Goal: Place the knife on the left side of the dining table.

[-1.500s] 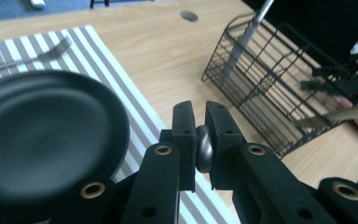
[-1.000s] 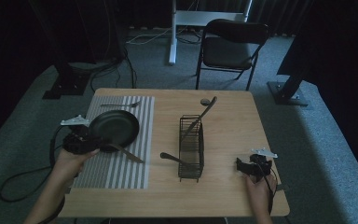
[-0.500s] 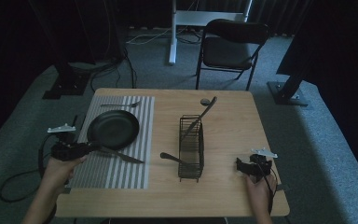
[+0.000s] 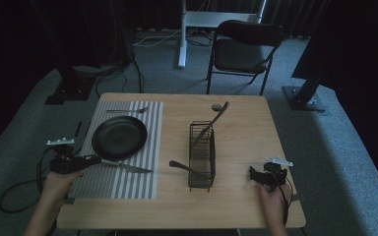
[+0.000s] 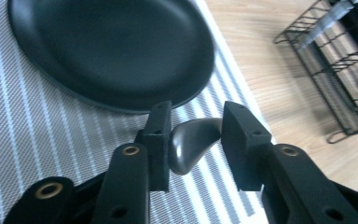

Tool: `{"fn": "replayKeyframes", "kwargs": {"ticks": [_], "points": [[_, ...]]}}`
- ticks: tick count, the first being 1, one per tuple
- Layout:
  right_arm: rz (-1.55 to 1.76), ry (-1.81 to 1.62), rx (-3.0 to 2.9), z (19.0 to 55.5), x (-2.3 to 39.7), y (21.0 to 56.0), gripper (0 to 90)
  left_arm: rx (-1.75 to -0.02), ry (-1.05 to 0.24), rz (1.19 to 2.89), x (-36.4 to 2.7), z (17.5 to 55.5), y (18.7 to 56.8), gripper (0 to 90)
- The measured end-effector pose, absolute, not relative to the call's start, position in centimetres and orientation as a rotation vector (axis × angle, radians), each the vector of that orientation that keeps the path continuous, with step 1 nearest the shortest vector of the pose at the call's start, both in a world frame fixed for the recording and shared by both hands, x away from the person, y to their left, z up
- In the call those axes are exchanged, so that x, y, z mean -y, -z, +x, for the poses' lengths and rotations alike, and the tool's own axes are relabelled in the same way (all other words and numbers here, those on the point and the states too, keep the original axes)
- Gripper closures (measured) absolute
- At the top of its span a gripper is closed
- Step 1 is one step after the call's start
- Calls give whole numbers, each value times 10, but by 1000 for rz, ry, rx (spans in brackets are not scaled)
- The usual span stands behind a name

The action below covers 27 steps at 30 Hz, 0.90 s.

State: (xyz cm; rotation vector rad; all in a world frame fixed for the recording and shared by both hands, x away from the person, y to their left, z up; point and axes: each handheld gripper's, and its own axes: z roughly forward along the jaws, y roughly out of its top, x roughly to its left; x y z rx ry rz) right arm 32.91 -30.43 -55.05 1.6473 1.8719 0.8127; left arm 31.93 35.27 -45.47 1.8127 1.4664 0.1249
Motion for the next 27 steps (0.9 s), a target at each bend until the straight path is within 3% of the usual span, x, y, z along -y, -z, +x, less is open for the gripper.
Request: {"fn": "replayKeyframes", "kwargs": {"ticks": [27], "points": [[1648, -813, -1872, 329, 304, 550, 124, -1654, -152, 1846, -357, 331, 499, 402]]}}
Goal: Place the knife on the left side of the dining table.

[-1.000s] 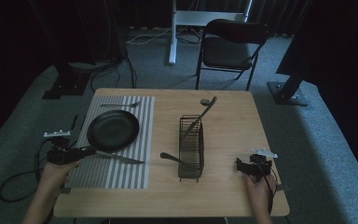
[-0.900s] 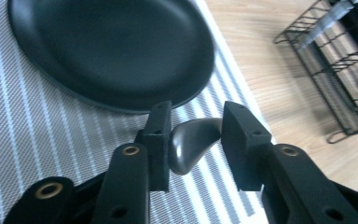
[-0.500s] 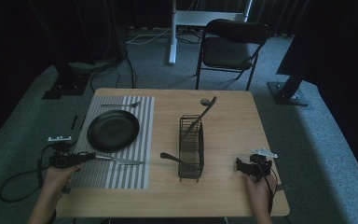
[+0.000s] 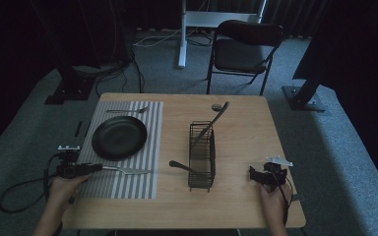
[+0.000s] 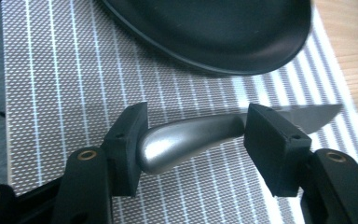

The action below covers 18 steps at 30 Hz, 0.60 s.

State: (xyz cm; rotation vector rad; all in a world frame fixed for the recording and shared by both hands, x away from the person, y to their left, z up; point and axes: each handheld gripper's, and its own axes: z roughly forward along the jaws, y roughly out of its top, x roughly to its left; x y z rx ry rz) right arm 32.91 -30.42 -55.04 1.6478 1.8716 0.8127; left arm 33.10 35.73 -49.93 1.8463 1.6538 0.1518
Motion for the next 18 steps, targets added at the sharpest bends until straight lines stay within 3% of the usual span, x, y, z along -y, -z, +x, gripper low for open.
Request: {"fn": "replayKeyframes", "kwargs": {"ticks": [9, 18], "points": [[1647, -813, -1872, 329, 304, 550, 124, -1690, -175, 1870, -355, 336, 509, 367], [1647, -813, -1872, 329, 304, 550, 124, -1727, -302, 1955, -345, 338, 517, 343]]}}
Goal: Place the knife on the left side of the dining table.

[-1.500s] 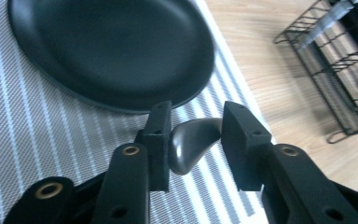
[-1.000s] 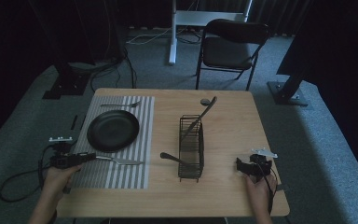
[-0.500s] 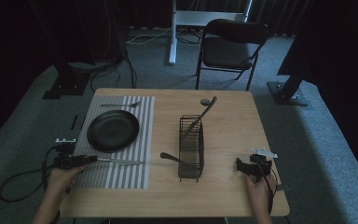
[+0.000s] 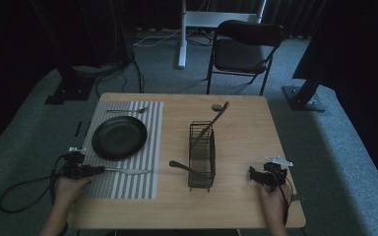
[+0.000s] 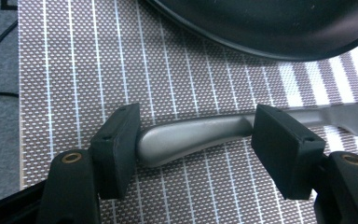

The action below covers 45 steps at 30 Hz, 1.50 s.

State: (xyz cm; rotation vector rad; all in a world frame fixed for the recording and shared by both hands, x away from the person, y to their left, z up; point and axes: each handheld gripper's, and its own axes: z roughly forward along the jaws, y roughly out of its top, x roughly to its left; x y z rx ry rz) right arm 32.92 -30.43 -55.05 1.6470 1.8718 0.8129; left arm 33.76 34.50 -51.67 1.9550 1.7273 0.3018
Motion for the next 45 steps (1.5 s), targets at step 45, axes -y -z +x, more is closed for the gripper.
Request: {"fn": "replayKeyframes", "kwargs": {"ticks": [45], "points": [[1651, -813, -1870, 329, 304, 550, 124, -1552, -708, 1843, -307, 252, 534, 0]]}}
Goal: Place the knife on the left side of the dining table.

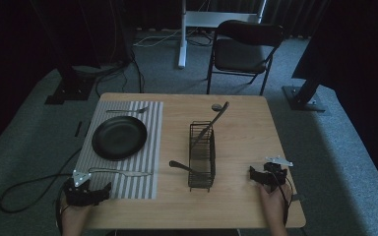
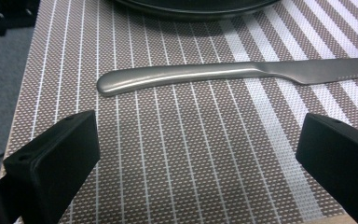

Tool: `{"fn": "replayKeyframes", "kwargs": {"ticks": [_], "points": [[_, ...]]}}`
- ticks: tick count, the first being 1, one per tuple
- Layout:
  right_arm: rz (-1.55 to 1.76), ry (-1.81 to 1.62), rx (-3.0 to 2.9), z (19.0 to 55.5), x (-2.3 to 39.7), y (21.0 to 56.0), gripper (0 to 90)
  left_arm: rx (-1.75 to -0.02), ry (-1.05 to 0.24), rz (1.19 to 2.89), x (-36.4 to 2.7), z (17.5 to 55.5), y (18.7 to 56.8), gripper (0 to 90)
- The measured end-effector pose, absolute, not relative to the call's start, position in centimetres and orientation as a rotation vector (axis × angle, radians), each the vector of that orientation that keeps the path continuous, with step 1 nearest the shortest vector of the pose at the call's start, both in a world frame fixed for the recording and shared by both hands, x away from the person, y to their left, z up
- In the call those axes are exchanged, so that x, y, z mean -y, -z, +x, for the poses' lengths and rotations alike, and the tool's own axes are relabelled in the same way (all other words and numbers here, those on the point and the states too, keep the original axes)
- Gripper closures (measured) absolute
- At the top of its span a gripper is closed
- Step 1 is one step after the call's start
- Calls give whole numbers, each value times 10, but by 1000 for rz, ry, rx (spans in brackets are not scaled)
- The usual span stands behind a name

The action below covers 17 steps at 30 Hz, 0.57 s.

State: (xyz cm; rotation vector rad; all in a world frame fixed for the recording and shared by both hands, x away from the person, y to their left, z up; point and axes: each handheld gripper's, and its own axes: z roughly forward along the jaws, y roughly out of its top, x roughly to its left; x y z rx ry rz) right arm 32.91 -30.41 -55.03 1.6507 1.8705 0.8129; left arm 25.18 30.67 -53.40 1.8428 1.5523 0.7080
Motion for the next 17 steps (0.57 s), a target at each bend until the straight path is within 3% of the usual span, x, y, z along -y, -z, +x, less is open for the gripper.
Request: {"fn": "replayKeyframes", "kwargs": {"ticks": [5, 17], "points": [[1650, -813, -1871, 329, 304, 550, 124, -1576, -796, 1799, -308, 246, 541, 0], [1650, -813, -1871, 329, 304, 550, 124, -1605, -850, 1795, -309, 246, 542, 0]]}}
